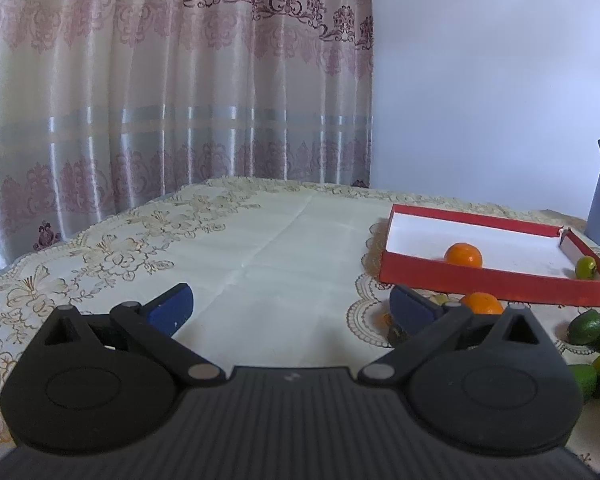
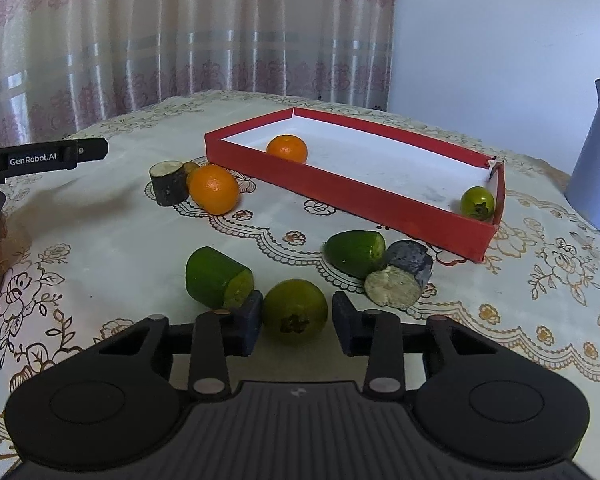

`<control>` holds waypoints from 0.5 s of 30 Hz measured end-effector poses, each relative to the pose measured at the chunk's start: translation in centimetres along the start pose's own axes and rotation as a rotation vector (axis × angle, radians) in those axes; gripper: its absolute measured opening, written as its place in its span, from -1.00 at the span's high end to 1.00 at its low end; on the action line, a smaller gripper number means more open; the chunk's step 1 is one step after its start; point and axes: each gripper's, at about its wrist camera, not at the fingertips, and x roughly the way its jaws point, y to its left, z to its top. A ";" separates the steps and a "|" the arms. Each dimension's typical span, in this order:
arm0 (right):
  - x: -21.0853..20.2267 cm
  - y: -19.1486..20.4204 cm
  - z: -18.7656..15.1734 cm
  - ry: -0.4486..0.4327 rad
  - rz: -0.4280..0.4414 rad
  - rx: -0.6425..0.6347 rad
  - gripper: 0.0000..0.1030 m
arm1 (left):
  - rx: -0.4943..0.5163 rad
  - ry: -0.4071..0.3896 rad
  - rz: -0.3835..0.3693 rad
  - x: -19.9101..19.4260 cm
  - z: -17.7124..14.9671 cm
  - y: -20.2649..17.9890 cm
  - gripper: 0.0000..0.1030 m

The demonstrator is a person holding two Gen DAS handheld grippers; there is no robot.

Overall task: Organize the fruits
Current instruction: 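Close the right gripper on the green round fruit, then carry the green fruit into the red tray and open the right gripper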

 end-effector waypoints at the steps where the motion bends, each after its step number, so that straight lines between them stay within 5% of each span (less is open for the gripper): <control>1: 0.1 0.0 0.0 0.002 -0.001 0.001 0.34 | -0.002 0.003 0.001 0.1 0.0 0.0 -1.00; 15: -1.7 -0.9 2.6 -0.117 -0.102 0.000 0.36 | -0.009 0.018 -0.005 0.3 -0.1 0.1 -1.00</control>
